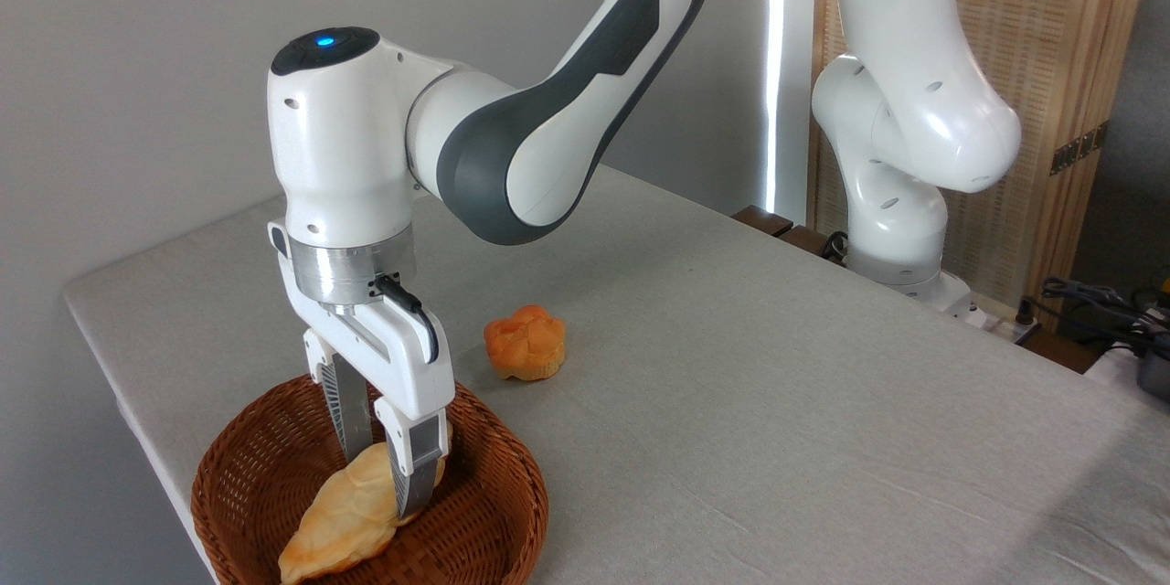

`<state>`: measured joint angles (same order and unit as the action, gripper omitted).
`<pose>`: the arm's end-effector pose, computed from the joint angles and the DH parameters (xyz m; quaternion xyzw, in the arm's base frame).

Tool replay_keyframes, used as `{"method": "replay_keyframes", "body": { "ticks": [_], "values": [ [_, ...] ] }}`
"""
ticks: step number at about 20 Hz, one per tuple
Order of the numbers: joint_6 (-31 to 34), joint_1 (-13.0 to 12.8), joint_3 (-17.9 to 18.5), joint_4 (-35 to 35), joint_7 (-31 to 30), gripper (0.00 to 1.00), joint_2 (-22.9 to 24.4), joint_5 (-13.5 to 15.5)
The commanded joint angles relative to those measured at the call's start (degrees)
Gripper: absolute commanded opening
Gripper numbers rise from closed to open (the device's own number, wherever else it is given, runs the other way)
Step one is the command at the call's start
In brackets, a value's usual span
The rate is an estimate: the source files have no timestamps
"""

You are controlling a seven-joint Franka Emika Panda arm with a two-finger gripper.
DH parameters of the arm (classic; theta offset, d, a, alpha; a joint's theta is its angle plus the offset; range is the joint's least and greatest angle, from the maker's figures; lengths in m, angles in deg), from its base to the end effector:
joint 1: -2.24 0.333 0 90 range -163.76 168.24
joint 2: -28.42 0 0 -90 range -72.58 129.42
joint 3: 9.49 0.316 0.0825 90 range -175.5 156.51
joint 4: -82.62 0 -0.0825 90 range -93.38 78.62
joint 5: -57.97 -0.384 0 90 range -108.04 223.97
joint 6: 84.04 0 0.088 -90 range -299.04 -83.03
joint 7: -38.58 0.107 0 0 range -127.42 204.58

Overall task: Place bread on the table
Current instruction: 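Close the gripper on the long golden bread roll in the basket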

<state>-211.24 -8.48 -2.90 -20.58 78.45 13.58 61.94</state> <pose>0.6400 -0.0534 0.4190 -0.9298 0.3589 -0.0815 0.0108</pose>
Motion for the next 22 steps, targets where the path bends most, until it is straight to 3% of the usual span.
{"method": "replay_keyframes", "body": {
  "ticks": [1, 3, 4, 22],
  "values": [
    [-0.1, 0.0, 0.0, 0.2, 0.0, 0.56, -0.2, -0.5],
    [-0.1, 0.0, 0.0, 0.1, 0.0, 0.41, -0.2, -0.5],
    [0.0, 0.0, 0.0, 0.2, 0.0, 0.39, -0.2, -0.5],
    [0.2, 0.0, 0.3, 0.2, -0.2, 0.43, 0.7, -0.5]
  ]
}}
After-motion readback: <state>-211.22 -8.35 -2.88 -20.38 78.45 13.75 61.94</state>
